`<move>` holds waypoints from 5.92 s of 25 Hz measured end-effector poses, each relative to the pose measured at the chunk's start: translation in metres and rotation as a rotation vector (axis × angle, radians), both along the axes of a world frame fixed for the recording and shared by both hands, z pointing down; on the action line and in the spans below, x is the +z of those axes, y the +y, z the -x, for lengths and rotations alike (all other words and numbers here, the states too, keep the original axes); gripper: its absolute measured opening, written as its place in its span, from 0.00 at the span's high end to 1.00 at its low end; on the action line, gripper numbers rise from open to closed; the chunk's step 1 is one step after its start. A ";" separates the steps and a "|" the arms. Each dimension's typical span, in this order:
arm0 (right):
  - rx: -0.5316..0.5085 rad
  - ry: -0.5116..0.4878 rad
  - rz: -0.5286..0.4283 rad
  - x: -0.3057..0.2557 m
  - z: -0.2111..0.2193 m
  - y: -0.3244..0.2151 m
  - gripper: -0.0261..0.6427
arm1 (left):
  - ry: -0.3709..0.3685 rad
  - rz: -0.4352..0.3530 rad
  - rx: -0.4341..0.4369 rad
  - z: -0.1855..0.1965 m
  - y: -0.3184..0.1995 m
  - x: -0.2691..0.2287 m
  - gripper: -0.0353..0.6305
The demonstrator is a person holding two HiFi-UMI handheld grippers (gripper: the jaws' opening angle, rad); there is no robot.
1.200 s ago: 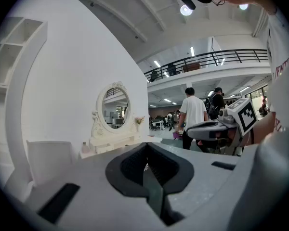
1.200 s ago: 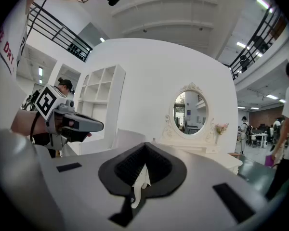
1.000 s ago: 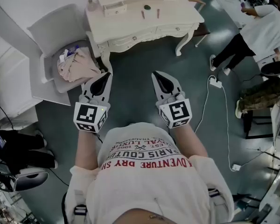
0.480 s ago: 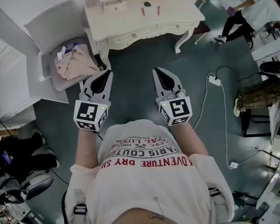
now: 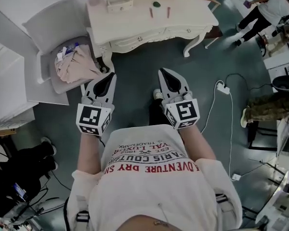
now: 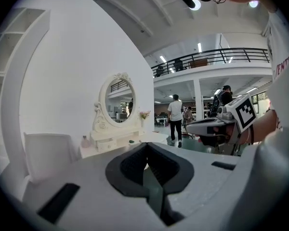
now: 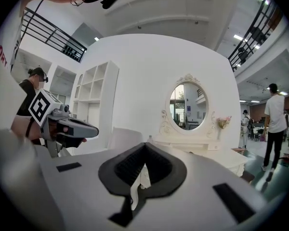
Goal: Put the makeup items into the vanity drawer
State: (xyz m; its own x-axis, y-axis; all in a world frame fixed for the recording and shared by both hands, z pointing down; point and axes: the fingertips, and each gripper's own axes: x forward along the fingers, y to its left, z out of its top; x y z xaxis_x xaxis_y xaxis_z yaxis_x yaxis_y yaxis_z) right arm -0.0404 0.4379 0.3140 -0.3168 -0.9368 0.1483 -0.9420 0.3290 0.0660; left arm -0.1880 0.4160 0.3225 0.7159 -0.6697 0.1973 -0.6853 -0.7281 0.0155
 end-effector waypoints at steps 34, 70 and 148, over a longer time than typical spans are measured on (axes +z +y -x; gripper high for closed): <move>-0.293 0.049 0.282 0.077 -0.187 -0.412 0.96 | 0.089 0.033 -0.288 -0.186 -0.364 0.018 0.94; 0.024 0.190 0.974 0.295 -0.174 -0.512 0.90 | 0.013 0.225 0.050 -0.173 -0.515 0.142 0.94; 0.088 0.131 0.943 0.275 -0.298 -0.507 0.79 | -0.054 0.202 0.227 -0.301 -0.537 0.128 0.94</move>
